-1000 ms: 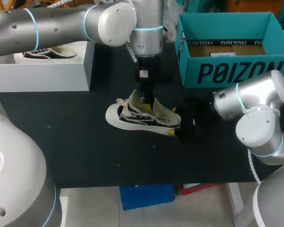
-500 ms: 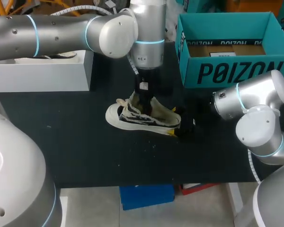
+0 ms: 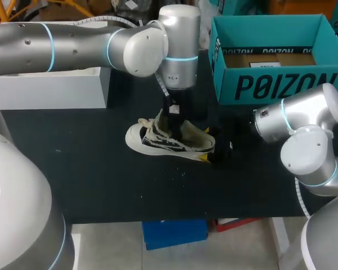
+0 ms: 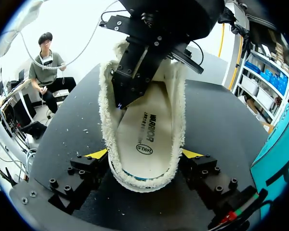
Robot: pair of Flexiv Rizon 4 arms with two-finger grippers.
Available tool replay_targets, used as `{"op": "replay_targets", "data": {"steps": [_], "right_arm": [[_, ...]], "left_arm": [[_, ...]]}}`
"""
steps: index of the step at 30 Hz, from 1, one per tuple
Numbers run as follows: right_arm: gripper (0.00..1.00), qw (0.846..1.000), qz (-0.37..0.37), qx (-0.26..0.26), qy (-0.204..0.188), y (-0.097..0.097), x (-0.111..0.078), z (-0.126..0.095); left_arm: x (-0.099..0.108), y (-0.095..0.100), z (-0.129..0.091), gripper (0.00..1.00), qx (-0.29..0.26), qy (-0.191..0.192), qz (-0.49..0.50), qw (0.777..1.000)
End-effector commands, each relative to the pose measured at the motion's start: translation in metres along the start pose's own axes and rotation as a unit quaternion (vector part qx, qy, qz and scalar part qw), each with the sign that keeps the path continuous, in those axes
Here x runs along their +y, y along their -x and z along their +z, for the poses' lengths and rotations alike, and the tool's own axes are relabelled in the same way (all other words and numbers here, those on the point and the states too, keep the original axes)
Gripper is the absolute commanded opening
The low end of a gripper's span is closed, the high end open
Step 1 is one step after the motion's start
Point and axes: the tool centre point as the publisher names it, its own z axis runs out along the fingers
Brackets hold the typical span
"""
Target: Take the shoe out of the shoebox, open the shoe tongue, remove and reinsert the insole, then place the shoe into the shoebox
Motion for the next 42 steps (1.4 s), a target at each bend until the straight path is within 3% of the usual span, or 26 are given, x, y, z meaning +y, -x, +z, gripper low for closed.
{"op": "replay_targets", "data": {"steps": [1, 4, 5, 6, 7, 13, 19, 27, 30, 34, 42], "right_arm": [[0.00, 1.000, 0.001, 0.000, -0.001, -0.001, -0.003, 0.003], [0.00, 1.000, 0.001, 0.000, -0.001, -0.001, -0.003, 0.003], [0.00, 1.000, 0.001, 0.000, -0.001, -0.001, -0.003, 0.003], [0.00, 1.000, 0.001, 0.000, -0.001, -0.001, -0.003, 0.003], [0.00, 1.000, 0.001, 0.000, -0.001, -0.001, -0.003, 0.003], [0.00, 1.000, 0.001, 0.000, -0.001, -0.001, -0.003, 0.003], [0.00, 1.000, 0.001, 0.000, -0.001, -0.001, -0.003, 0.003], [0.00, 1.000, 0.001, 0.000, -0.001, -0.001, -0.003, 0.003], [0.00, 1.000, 0.001, 0.000, -0.001, -0.001, -0.003, 0.003], [0.00, 1.000, 0.001, 0.000, -0.001, -0.001, -0.003, 0.003], [0.00, 1.000, 0.001, 0.000, -0.001, -0.001, -0.003, 0.003]], "left_arm": [[0.001, -0.001, 0.011, 0.00, -0.003, -0.003, -0.003, 1.000], [0.000, -0.002, 0.013, 0.00, -0.014, 0.005, -0.015, 1.000], [0.000, -0.002, 0.013, 0.07, -0.020, 0.006, -0.018, 1.000], [0.000, -0.003, 0.012, 0.23, -0.026, 0.009, -0.023, 0.999], [0.001, -0.003, 0.012, 0.25, -0.034, 0.014, -0.028, 0.999], [0.004, -0.005, 0.007, 0.13, -0.082, 0.026, -0.061, 0.994], [0.007, -0.006, 0.005, 0.25, -0.119, 0.051, -0.086, 0.988], [0.013, -0.002, 0.011, 0.27, -0.181, 0.096, -0.140, 0.969], [0.016, 0.002, 0.013, 0.36, -0.216, 0.113, -0.154, 0.958], [0.018, 0.007, 0.014, 0.31, -0.272, 0.134, -0.168, 0.938], [0.020, 0.019, 0.014, 0.25, -0.364, 0.136, -0.165, 0.907]]}}
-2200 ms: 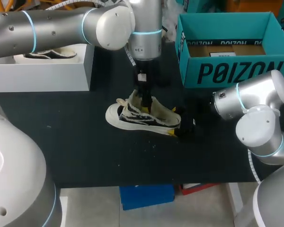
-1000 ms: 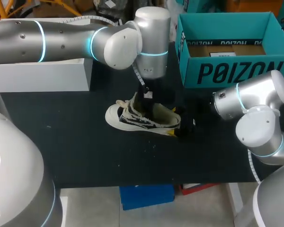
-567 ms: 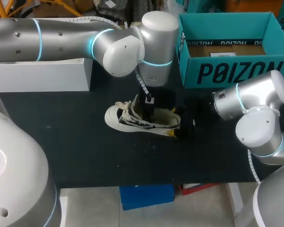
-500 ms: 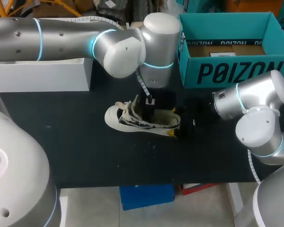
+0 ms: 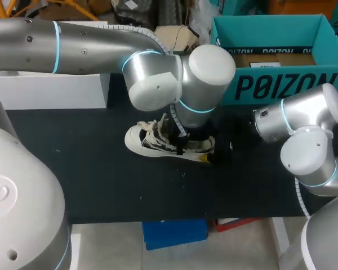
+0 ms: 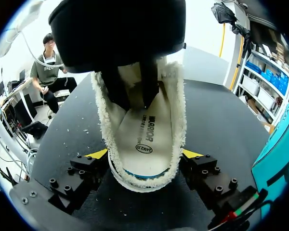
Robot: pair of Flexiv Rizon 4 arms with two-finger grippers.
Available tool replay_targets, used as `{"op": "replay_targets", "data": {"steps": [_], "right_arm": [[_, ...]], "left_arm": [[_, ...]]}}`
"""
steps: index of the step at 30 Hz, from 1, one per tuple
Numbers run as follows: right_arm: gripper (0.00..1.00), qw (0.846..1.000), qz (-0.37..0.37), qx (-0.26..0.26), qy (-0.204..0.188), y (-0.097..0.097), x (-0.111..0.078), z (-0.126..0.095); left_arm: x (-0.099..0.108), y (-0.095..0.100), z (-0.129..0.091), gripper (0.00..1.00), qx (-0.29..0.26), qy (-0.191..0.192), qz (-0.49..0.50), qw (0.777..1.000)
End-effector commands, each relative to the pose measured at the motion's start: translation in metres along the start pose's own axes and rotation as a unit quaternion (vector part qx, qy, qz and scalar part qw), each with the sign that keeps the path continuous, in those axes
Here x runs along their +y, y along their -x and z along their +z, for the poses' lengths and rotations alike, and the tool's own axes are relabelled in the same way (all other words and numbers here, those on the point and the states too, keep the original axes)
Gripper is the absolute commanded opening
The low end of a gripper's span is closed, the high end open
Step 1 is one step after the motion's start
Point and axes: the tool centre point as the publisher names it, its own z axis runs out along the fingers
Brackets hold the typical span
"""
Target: Take the shoe out of the shoebox, open the shoe tongue, remove and reinsert the insole, then place the shoe into the shoebox
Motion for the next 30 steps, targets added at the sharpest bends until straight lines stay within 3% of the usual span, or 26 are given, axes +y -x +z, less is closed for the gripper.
{"op": "replay_targets", "data": {"steps": [1, 8, 25, 27, 29, 30], "right_arm": [[0.00, 1.000, 0.001, 0.000, -0.001, 0.000, -0.003, 0.002], [0.00, 1.000, 0.001, 0.000, -0.001, 0.000, -0.003, 0.002], [0.00, 1.000, 0.001, 0.000, -0.001, 0.000, -0.003, 0.002], [0.00, 1.000, 0.001, 0.000, -0.001, 0.000, -0.003, 0.002], [0.00, 1.000, 0.001, 0.000, -0.001, 0.000, -0.003, 0.002], [0.00, 1.000, 0.001, 0.000, -0.001, 0.000, -0.003, 0.002]], "left_arm": [[0.000, -0.005, 0.007, 0.24, -0.093, -0.014, -0.004, 0.996], [-0.007, -0.002, 0.013, 0.25, -0.140, -0.019, -0.015, 0.990], [-0.006, 0.018, 0.014, 0.19, -0.177, -0.060, -0.020, 0.982], [-0.007, 0.020, 0.014, 0.14, -0.177, -0.065, -0.015, 0.982], [-0.007, 0.021, 0.013, 0.00, -0.176, -0.067, -0.014, 0.982], [-0.008, 0.022, 0.013, 0.00, -0.172, -0.070, -0.012, 0.983]]}}
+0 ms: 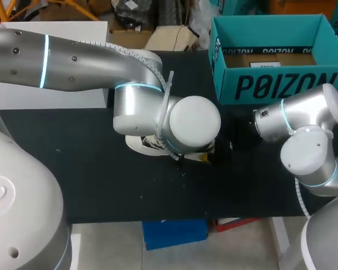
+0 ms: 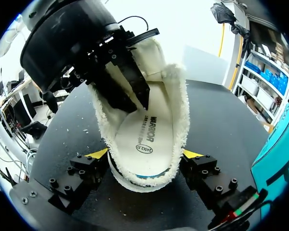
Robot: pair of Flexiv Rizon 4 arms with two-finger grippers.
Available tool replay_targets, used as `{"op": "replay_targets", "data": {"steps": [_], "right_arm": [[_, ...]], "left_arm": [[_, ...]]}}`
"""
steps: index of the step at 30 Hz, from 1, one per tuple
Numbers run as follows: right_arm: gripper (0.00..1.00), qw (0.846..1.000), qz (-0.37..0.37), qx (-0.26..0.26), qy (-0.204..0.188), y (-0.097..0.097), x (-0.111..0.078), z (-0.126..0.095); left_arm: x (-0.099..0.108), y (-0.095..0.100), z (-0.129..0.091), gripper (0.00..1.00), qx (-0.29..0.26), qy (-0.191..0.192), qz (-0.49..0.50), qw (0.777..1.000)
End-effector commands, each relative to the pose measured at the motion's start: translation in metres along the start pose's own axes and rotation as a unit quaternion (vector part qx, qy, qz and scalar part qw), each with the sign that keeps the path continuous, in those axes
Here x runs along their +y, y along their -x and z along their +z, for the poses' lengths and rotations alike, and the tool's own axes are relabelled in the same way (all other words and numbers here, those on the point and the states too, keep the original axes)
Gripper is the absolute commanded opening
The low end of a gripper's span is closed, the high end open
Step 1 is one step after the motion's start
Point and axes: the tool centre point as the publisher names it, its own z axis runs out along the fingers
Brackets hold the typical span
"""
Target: Take the shoe out of the shoebox, open the shoe tongue, remove and reinsert the insole, then place the shoe into the shoebox
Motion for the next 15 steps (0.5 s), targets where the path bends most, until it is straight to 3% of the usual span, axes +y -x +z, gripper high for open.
{"op": "replay_targets", "data": {"steps": [1, 10, 15], "right_arm": [[0.00, 1.000, 0.001, 0.000, -0.001, -0.001, -0.003, 0.003], [0.00, 1.000, 0.001, 0.000, -0.001, -0.001, -0.003, 0.003], [0.00, 1.000, 0.001, 0.000, -0.001, -0.001, -0.003, 0.003]], "left_arm": [[-0.001, 0.004, 0.016, 0.00, 0.008, -0.010, 0.002, 1.000], [-0.003, 0.006, 0.012, 0.00, 0.070, -0.044, 0.019, 0.996], [-0.005, 0.001, -0.001, 0.00, 0.097, -0.068, 0.026, 0.993]]}}
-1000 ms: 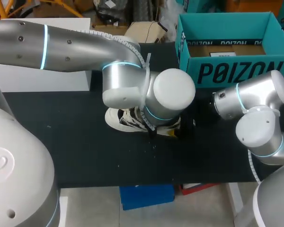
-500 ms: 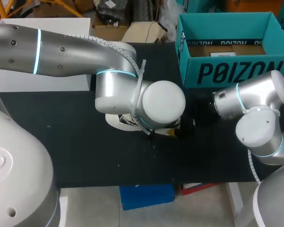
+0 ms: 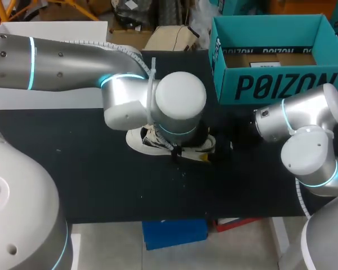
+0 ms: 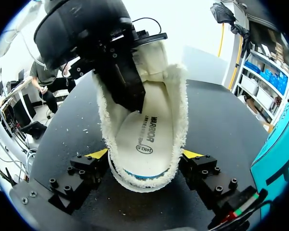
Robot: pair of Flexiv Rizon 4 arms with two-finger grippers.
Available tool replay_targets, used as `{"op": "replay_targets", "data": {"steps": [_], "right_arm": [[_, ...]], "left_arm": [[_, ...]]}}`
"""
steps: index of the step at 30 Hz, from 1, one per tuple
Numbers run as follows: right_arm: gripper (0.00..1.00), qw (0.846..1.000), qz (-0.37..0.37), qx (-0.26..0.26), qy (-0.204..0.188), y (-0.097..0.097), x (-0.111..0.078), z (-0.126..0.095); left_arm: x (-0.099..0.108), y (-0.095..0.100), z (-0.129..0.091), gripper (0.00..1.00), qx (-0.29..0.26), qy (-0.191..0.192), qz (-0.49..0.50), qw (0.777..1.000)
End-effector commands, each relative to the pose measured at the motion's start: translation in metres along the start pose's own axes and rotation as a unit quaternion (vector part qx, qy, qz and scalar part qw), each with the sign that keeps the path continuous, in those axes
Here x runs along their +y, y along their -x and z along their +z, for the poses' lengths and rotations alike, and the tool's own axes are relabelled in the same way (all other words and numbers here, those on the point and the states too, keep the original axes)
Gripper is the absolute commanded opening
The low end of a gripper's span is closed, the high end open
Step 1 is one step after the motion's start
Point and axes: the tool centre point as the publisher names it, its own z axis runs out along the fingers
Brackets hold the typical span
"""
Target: Take the shoe out of the shoebox, open the shoe tongue, remove and reinsert the insole, then place the shoe into the shoebox
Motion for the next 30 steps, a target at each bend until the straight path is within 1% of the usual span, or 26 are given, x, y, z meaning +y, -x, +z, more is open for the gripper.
{"op": "replay_targets", "data": {"steps": [1, 9, 17, 20, 26, 28, 30], "right_arm": [[0.00, 1.000, 0.000, 0.001, -0.001, -0.001, -0.002, 0.004], [0.00, 1.000, 0.000, 0.001, -0.001, -0.001, -0.002, 0.004], [0.00, 1.000, 0.000, 0.001, -0.001, -0.001, -0.002, 0.004], [0.00, 1.000, 0.000, 0.001, -0.001, -0.001, -0.002, 0.004], [0.00, 1.000, 0.000, 0.001, -0.001, -0.001, -0.002, 0.004], [0.00, 1.000, 0.000, 0.001, -0.001, -0.001, -0.002, 0.004], [0.00, 1.000, 0.000, 0.001, -0.001, -0.001, -0.002, 0.004]], "left_arm": [[0.000, 0.003, -0.003, 0.00, 0.027, -0.034, 0.003, 0.999], [-0.009, -0.002, -0.018, 0.00, 0.074, -0.077, 0.036, 0.994], [-0.013, -0.001, -0.031, 0.00, 0.088, -0.092, 0.039, 0.991], [-0.013, -0.001, -0.033, 0.00, 0.092, -0.103, 0.038, 0.990], [-0.013, -0.002, -0.038, 0.00, 0.097, -0.111, 0.037, 0.988], [-0.012, -0.001, -0.039, 0.00, 0.113, -0.124, 0.040, 0.985], [-0.011, 0.002, -0.039, 0.00, 0.134, -0.115, 0.034, 0.984]]}}
